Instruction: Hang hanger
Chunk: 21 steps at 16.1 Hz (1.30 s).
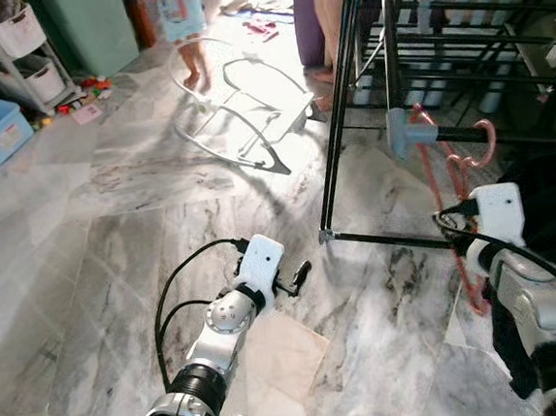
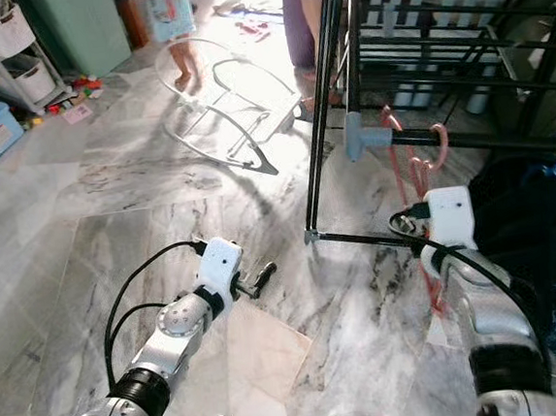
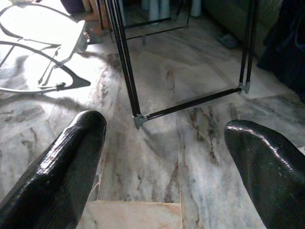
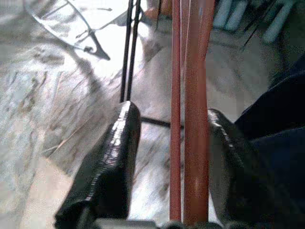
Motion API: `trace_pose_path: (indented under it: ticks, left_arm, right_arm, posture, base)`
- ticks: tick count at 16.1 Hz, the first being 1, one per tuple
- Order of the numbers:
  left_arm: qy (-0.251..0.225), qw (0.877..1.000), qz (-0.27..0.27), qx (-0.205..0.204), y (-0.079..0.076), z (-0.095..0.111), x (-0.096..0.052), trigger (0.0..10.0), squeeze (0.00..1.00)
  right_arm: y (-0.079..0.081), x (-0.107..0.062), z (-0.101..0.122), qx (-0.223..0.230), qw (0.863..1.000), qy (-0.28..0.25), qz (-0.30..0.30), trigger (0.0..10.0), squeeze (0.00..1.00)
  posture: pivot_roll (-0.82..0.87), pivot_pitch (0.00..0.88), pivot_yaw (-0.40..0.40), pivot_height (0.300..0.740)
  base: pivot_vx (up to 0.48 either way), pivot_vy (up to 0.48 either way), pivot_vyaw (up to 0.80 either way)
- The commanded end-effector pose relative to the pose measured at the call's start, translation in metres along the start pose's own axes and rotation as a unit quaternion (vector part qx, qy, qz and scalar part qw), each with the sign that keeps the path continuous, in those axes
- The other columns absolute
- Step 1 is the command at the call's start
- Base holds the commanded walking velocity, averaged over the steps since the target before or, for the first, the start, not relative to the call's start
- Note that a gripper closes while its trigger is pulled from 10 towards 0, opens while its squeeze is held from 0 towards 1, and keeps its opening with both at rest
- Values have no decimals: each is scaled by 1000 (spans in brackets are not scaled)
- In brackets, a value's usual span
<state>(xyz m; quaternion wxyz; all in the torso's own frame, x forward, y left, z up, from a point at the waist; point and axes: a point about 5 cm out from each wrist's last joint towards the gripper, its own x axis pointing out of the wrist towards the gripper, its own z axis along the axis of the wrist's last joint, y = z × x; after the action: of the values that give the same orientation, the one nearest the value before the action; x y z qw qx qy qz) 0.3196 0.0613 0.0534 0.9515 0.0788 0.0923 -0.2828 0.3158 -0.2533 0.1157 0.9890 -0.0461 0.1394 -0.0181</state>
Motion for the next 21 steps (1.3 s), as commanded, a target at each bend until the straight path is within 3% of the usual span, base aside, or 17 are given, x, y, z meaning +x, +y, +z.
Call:
trace_pose_path:
  ticks: [1,3,6,9,12,17,19,21]
  left_arm:
    - [10,1000,2,-3,-1,-2,1,10000,0]
    - [10,1000,2,-3,-2,-1,2,10000,0]
    - [6,1000,5,-2,-4,1,4,10000,0]
    - [1,1000,7,-3,-4,4,6,10000,0]
    - [-48,999,3,21,-3,23,10,10000,0]
    - [-66,996,9,61,26,47,10,10000,0]
    - [-62,992,53,95,37,49,8,10000,0]
    - [-41,985,119,121,54,36,-2,10000,0]
  right_arm:
    - [-1,-7,1,-4,1000,-9,-17,10000,1000]
    - [-1,-11,2,6,1000,-18,-25,10000,1000]
    - [13,-34,0,19,997,-48,-54,10000,1000]
    - [15,-44,0,28,995,-61,-71,10000,1000]
    - [10,-67,-1,32,992,-75,-101,10000,1000]
    - [29,-92,-6,28,994,-79,-68,10000,1000]
    - [40,-107,-7,38,995,-80,-54,10000,1000]
    - [54,-124,-17,25,997,-67,-19,10000,1000]
  posture:
    - [-60,143,2,740]
    - [-64,138,3,740]
    - [-77,125,7,740]
    - [-85,112,11,740]
    - [-87,65,12,740]
    - [-93,35,-16,740]
    - [-84,17,-16,740]
    - [-35,0,-28,740]
  base:
    - [0,0,0]
    - [0,0,0]
    - [0,0,0]
    - [0,0,0]
    - [0,0,0]
    - [0,0,0]
    - [0,0,0]
    - [0,0,0]
